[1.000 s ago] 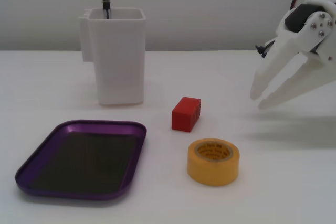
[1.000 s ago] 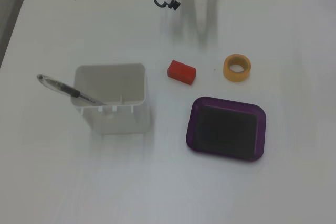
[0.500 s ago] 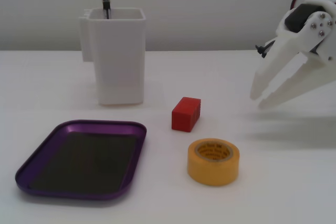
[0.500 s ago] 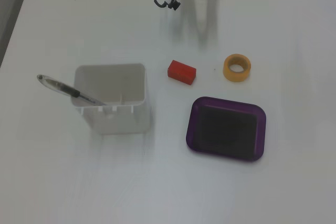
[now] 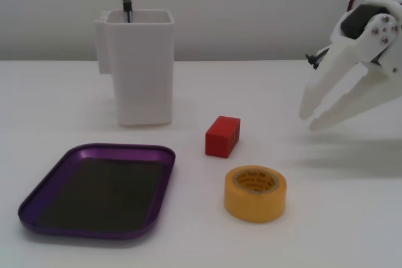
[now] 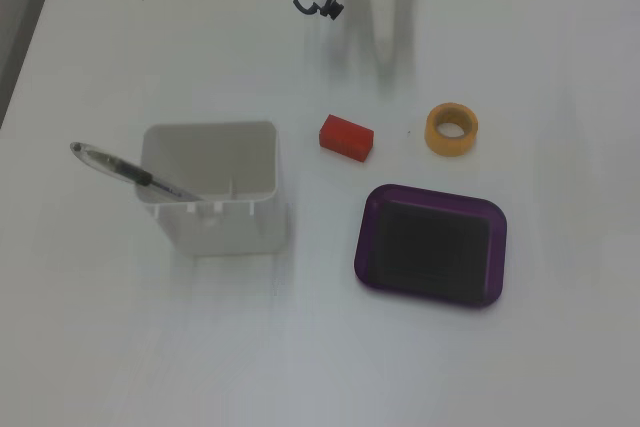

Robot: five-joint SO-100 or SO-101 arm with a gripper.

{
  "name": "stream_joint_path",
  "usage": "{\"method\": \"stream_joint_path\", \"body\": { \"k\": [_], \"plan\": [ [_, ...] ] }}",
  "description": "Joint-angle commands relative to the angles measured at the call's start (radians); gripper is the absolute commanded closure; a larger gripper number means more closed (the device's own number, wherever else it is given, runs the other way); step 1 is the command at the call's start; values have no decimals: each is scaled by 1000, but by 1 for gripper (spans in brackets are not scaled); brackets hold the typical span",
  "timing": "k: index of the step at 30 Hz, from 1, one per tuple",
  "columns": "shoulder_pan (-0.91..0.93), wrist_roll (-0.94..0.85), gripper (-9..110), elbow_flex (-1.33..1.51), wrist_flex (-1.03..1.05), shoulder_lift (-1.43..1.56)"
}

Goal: Remove the yellow tape from the box.

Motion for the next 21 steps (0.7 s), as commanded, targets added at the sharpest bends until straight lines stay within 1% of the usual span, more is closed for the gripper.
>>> {"method": "stream_joint_path", "body": {
  "k": [1, 21],
  "plan": [
    [-2, 3, 100, 12, -17, 69],
    [-2, 3, 100, 12, -17, 69]
  ]
}}
